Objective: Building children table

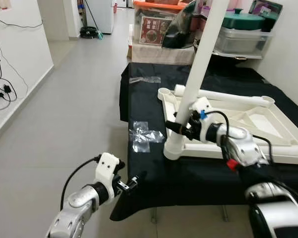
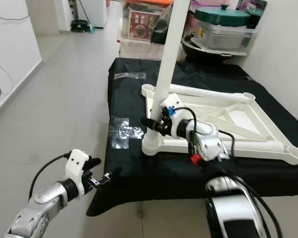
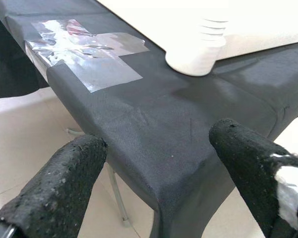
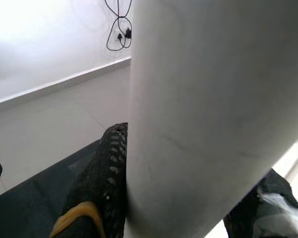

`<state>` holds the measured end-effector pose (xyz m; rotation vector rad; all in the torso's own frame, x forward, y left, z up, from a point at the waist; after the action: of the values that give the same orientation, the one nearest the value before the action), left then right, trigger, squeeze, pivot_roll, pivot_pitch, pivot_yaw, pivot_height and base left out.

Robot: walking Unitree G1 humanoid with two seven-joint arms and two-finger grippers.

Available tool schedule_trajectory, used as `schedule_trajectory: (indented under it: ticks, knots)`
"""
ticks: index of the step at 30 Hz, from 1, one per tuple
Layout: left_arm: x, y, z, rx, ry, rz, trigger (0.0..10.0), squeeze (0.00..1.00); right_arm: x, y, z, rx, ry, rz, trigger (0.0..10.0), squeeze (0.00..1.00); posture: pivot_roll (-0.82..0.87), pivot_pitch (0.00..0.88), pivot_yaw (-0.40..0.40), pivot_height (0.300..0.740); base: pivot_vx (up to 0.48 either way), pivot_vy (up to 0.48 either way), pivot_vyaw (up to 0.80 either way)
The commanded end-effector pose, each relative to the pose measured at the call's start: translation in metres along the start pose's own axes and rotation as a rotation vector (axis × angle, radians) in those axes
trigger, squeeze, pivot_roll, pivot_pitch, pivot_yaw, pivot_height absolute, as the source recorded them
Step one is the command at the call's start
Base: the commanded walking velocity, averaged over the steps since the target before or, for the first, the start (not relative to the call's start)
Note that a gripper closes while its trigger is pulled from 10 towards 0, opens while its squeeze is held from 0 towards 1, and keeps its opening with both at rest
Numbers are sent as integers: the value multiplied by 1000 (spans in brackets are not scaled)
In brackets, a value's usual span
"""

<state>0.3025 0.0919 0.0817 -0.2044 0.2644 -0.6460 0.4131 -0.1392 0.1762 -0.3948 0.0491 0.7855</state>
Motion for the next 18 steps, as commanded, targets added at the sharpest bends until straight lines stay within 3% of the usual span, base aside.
schedule_trajectory:
  ticks: [1, 5, 8, 10, 11, 12, 13, 14, 15, 16, 17, 18]
  knots:
    - [-2, 3, -1, 11, 10, 11, 10000, 0, 4, -3, 7, -52, -5, -16, 0, 0, 11, 0, -128, 740, 0, 0, 0]
    - [-3, 2, -2, 11, 12, 12, 10000, 0, 0, -18, 7, -54, -1, -135, 0, 0, 7, 0, -126, 740, 0, 0, 0]
    - [-3, 2, -2, 11, 12, 12, 10000, 0, 0, -18, 7, -54, -1, -135, 0, 0, 7, 0, -126, 740, 0, 0, 0]
    - [-3, 2, -3, 10, 13, 11, 10000, 0, -2, -26, 6, -37, 3, -198, 0, 0, 6, 0, -127, 740, 0, 0, 0]
    - [-3, 1, -4, 8, 14, 11, 10000, 0, -15, -47, 3, 11, -1, -474, 0, 0, 2, 0, -125, 740, 0, 0, 0]
    - [-3, 1, -4, 8, 14, 11, 10000, 0, -15, -47, 3, 11, -1, -474, 0, 0, 2, 0, -125, 740, 0, 0, 0]
    - [-2, 0, -4, 7, 15, 10, 10000, 0, -33, -60, -2, 54, 2, -733, 0, 0, 2, 0, -121, 740, 0, 0, 0]
    - [-2, 0, -4, 7, 15, 10, 10000, 0, -33, -60, -2, 54, 2, -733, 0, 0, 2, 0, -121, 740, 0, 0, 0]
    - [-2, 0, -5, 7, 16, 9, 10000, 0, -50, -61, -10, 107, 15, -926, 0, 0, -1, 0, -115, 740, 0, 0, 0]
    - [-2, 0, -5, 7, 16, 9, 10000, 0, -50, -61, -10, 107, 15, -926, 0, 0, -1, 0, -115, 740, 0, 0, 0]
    - [-2, 0, -5, 7, 18, 7, 10000, 0, -60, -51, -14, 144, 22, -1042, 0, 0, -3, 0, -114, 740, 0, 0, 0]
    - [-2, 0, -5, 7, 18, 7, 10000, 0, -60, -51, -14, 144, 22, -1042, 0, 0, -3, 0, -114, 740, 0, 0, 0]
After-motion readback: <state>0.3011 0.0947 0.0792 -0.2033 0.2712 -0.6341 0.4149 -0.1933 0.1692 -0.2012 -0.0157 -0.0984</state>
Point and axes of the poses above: a point about 5 cm out from each wrist's last joint towards the gripper, its own x axis pointing out of the wrist towards the gripper, its own z axis along the axis of the wrist's last joint, y = z × x, the point moved 5 cm from there along x, pointing out of the wrist towards the gripper, and after that the axes turned 11 degrees about -x, right-handed, at the moved point
